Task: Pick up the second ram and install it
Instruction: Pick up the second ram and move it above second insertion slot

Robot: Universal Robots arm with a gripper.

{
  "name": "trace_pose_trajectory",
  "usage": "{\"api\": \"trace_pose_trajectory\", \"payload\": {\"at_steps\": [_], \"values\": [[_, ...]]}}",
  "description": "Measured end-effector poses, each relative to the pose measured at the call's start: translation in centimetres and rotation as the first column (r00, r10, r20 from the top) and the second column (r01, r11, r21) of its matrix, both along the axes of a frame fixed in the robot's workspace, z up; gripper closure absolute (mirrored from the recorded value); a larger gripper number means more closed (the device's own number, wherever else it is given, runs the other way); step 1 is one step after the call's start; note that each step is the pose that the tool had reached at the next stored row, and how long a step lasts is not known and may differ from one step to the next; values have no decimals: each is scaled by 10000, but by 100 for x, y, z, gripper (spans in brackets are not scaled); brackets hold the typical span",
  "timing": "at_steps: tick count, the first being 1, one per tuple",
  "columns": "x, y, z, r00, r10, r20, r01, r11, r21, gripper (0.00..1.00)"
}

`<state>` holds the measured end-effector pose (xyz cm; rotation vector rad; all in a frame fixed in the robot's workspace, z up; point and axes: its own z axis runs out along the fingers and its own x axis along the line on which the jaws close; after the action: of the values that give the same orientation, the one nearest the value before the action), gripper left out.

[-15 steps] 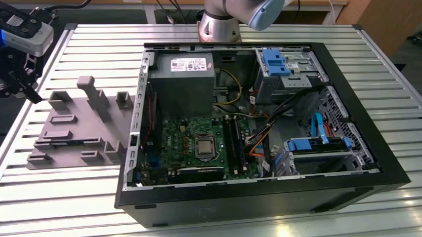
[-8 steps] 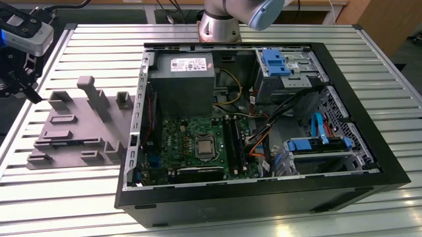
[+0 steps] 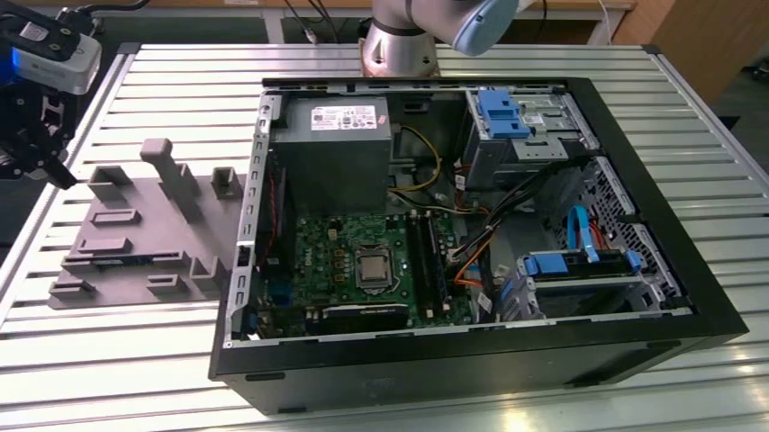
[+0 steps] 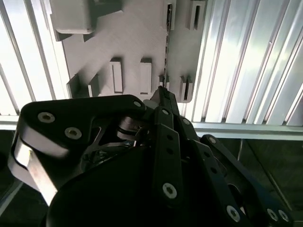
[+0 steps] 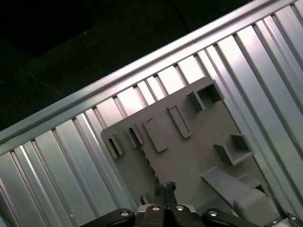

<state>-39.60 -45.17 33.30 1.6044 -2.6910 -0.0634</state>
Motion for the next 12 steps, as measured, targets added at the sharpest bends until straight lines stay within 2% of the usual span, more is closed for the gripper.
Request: {"api": "trace_pose_trajectory", "payload": {"at_steps": [2,5,7,8,9,11,12], "values": [[0,0,-2,9994,358,-1,-358,9994,0,89],[0,0,-6,9959,907,0,-907,9959,0,89],[0,0,-7,9921,1255,0,-1255,9921,0,89],[0,0,-7,9898,1424,-1,-1424,9898,0,84],[0,0,-8,9873,1587,-1,-1587,9873,-1,84],[0,0,-10,9820,1889,0,-1889,9820,0,71],[0,0,-11,9792,2028,0,-2028,9792,0,71]]}}
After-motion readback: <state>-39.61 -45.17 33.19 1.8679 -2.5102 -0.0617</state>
